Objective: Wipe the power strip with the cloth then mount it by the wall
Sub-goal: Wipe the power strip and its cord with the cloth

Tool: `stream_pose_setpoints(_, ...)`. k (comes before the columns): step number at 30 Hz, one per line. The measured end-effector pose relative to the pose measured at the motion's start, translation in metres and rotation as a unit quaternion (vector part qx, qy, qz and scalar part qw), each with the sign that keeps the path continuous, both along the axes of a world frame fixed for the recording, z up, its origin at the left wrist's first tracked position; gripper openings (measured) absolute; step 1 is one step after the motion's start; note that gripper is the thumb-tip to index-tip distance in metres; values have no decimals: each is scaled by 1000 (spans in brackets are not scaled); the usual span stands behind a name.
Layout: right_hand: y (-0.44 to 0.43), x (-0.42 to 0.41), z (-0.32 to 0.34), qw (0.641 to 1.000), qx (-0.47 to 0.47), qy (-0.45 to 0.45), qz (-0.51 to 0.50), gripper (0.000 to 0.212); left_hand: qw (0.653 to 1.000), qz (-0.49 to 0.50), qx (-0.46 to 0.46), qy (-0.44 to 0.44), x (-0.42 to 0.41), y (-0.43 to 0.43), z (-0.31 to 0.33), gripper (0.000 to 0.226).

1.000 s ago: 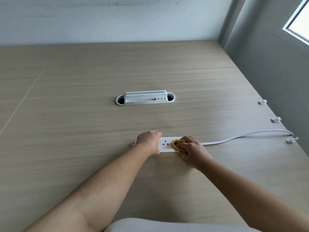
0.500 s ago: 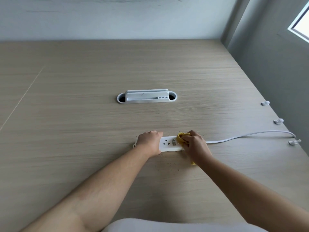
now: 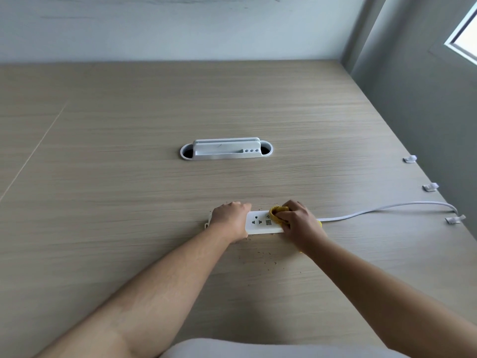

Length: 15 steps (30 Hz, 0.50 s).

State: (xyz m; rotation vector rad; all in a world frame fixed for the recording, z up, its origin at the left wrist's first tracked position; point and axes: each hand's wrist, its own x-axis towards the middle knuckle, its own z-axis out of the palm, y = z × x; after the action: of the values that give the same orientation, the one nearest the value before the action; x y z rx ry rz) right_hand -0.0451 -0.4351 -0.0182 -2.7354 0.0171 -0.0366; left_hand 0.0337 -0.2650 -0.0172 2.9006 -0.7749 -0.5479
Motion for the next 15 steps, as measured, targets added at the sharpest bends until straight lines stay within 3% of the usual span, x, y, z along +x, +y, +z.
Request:
stream_pose_setpoints(3,-4,-20,-4,1000,1,-7,24,22,1000,1,0,2,0,0,1,46)
stream_pose_setpoints(10,-7,8,-4,997,-4,7,-70,22,1000,4,-1,13,1,-1,2,45)
stream_pose_setpoints(15,20,-14,-8,999,-5,28,39,25,1000,9,-4,15,0,-1,3,49)
